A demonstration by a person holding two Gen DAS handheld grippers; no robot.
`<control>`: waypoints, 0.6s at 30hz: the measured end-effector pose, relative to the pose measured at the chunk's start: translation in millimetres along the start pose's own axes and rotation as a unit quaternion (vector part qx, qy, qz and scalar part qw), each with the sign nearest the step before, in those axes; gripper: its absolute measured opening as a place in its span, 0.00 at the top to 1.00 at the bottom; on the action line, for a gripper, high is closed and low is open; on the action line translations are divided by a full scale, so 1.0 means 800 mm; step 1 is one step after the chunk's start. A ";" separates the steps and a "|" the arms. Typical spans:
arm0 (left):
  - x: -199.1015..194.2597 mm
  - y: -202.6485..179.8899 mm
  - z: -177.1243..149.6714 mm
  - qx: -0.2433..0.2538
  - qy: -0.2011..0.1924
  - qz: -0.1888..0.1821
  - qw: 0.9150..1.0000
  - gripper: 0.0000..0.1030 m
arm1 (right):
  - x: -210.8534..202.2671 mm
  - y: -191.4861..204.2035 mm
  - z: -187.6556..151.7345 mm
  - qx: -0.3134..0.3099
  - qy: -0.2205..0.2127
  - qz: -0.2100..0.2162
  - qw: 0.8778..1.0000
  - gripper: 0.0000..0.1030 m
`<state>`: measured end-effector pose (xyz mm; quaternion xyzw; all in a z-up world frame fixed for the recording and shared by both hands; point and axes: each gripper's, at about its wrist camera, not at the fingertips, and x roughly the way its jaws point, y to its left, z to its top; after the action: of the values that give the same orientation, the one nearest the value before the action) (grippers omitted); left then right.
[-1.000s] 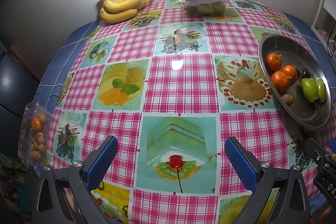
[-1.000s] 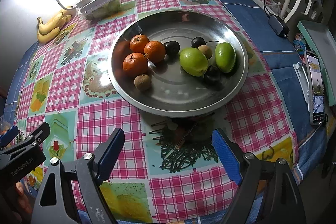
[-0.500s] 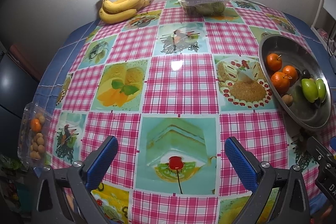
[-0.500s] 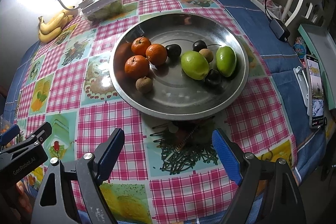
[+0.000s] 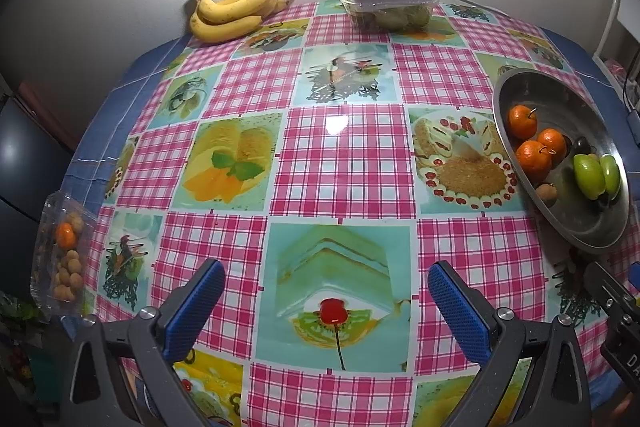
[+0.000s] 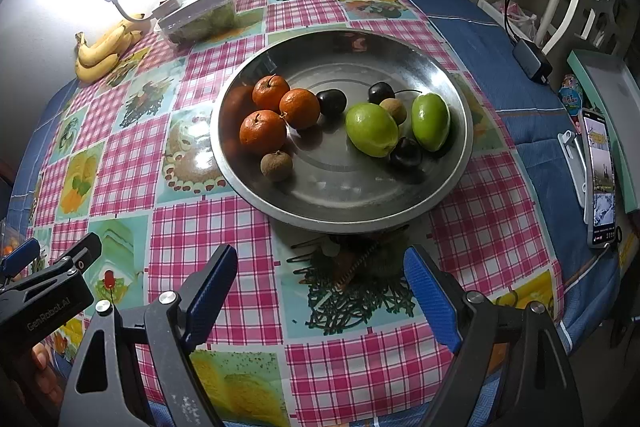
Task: Organize fruits
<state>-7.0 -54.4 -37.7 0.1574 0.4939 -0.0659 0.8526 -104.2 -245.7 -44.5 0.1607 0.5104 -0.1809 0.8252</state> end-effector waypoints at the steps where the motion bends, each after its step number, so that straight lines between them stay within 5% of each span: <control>1: 0.000 0.000 0.000 0.001 0.000 0.002 1.000 0.00 | 0.000 0.000 0.000 0.000 0.000 0.000 1.000 0.17; 18: 0.008 0.000 -0.001 0.004 0.014 0.013 1.000 0.00 | 0.001 0.000 0.001 0.000 0.001 -0.001 1.000 0.17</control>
<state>-4.4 -54.1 -43.7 0.1676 0.5035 -0.0548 0.8458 -103.3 -245.8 -45.1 0.1604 0.5117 -0.1810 0.8244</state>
